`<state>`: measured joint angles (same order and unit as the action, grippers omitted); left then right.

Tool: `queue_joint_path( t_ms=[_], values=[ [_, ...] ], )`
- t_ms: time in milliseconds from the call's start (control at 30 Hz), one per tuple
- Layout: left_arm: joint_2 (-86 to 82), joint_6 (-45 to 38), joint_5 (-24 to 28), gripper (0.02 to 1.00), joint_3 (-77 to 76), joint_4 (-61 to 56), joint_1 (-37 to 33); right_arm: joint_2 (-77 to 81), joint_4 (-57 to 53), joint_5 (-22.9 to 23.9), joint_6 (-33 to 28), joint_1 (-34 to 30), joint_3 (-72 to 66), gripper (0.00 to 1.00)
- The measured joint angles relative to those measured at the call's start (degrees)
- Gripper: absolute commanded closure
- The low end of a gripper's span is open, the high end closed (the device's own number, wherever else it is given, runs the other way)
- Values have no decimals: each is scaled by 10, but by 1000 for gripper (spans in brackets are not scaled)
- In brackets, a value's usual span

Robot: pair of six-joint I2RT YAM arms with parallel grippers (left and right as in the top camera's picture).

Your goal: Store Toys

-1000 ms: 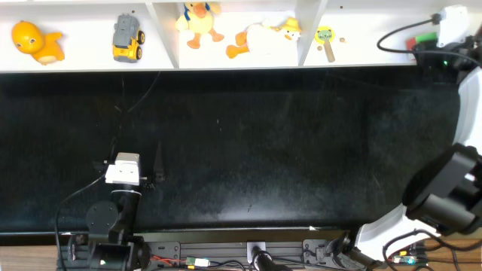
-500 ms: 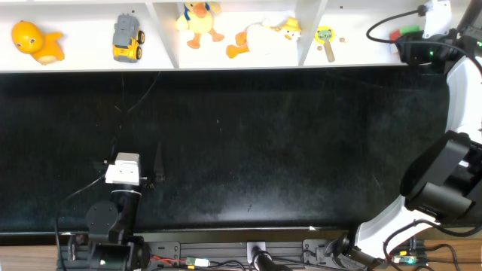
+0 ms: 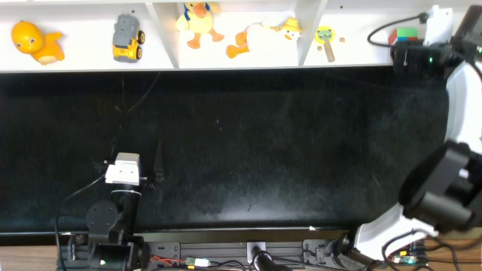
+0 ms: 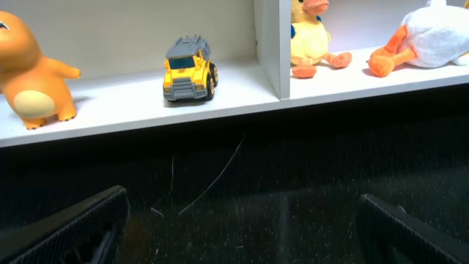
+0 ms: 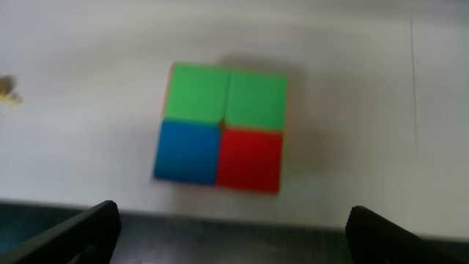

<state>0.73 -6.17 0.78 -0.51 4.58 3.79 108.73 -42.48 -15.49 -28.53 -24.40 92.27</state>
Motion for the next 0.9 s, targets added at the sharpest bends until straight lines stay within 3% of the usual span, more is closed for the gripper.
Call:
queue_joint_path(
  t_ms=[300, 500, 700, 900],
  values=[
    [0, 0, 0, 20, 0, 0, 0, -271, 52, 54, 16, 14, -273, 5],
    [0, 0, 0, 20, 0, 0, 0, -405, 141, 174, 170, 118, -409, 5],
    [0, 0, 0, 20, 0, 0, 0, -535, 160, 235, 264, 243, -501, 5],
    [0, 0, 0, 20, 0, 0, 0, -685, 214, 279, 320, 286, -641, 5]
  ],
)
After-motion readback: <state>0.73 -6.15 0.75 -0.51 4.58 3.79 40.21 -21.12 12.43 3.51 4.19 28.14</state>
